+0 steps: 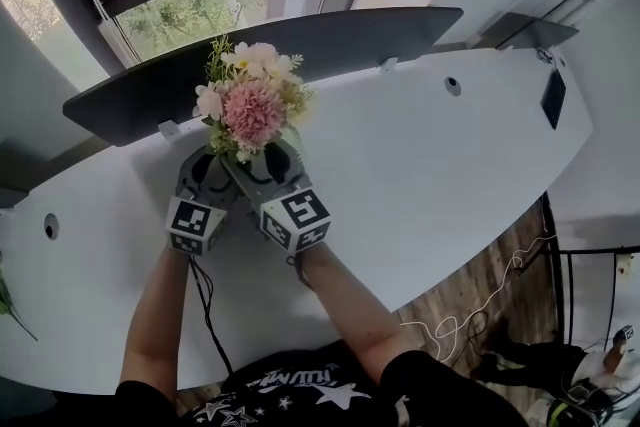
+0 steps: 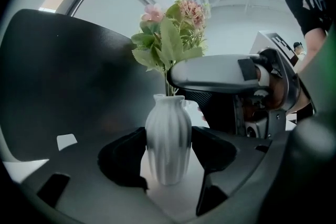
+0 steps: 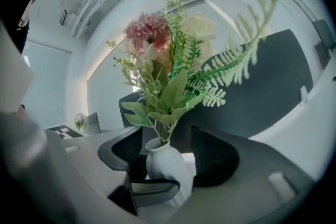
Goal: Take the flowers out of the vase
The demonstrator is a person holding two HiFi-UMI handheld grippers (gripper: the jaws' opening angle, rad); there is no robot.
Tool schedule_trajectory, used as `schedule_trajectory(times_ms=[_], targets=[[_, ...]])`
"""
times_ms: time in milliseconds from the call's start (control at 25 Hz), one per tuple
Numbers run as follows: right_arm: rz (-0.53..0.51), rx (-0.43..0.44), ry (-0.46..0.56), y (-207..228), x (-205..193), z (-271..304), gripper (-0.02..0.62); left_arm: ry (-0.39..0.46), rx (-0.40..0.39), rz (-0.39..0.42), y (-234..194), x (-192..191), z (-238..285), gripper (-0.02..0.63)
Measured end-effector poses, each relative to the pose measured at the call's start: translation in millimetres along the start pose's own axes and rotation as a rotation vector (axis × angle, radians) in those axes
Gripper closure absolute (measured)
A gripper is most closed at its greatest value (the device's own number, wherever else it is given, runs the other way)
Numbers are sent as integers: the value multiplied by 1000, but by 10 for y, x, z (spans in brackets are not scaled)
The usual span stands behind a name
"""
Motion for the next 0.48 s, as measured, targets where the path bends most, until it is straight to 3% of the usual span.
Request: schedule_trajectory(times_ms=[240,320,440,480], targets=[[-25,-15,22,-5,-46,74,337,5,-2,-18,-23,-85,-11,327],[-41,-24,27,-3,-23,79,369,8,-3,-20,-20,-92,-13,327],[-68,-42,31,11,17,88,469,18,-3,-17,-19,-91,-4,328],[-71,-44,30,16,30,93,469,17,-3,-18,-16,-85,1,328]])
Point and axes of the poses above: the fingertips, and each gripper's own axes: z forward along the fingers, y to its right, x out of its top, the point moved 3 cm from there along -z, backward along the fingers, and after that the axes turned 6 degrees about x, right-handed, at the moved point
